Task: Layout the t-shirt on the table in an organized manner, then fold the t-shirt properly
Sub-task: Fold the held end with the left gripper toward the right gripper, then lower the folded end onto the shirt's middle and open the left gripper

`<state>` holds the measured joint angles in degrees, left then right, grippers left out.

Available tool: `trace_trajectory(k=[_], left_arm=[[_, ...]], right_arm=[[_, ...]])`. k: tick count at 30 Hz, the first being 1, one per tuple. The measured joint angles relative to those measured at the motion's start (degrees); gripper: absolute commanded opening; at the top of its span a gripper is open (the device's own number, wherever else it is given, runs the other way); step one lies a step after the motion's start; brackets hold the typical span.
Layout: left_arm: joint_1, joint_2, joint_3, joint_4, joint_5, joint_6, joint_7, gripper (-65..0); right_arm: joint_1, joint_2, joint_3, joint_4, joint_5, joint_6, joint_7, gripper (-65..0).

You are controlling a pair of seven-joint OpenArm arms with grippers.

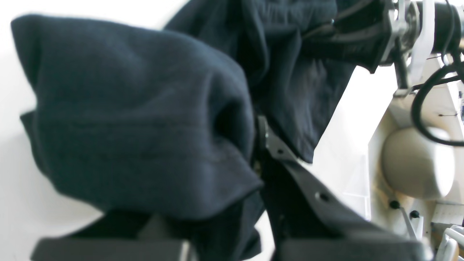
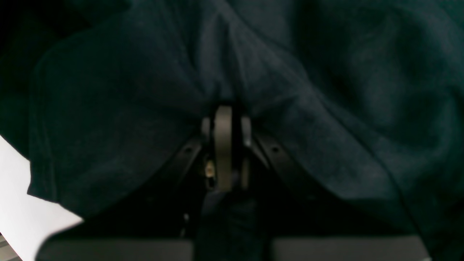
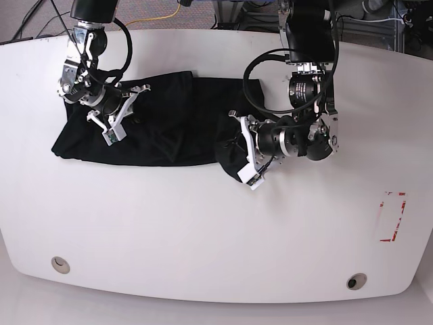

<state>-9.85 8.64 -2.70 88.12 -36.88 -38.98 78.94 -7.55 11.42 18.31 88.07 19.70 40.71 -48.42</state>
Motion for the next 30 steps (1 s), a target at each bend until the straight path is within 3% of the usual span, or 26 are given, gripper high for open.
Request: trace_trajectory(k=[6, 20, 30], left_arm=[[-2.7, -0.1, 3.2, -4.2, -0.3, 0.0, -1.7, -45.6], [-9.9, 0.0, 21.6, -12.0, -15.3, 0.0, -7.9, -44.9], [-12.2, -0.7, 22.6, -12.0, -21.2, 0.1, -7.8, -44.9]], right_arm=[[0.0, 0.0, 0.0, 0.0, 0.0, 0.0, 0.0, -62.0], [0.9, 0.0, 0.0, 0.0, 0.0, 0.0, -0.8, -62.0], [1.1, -0.1, 0.0, -0.1, -0.4, 0.0, -0.9, -62.0]])
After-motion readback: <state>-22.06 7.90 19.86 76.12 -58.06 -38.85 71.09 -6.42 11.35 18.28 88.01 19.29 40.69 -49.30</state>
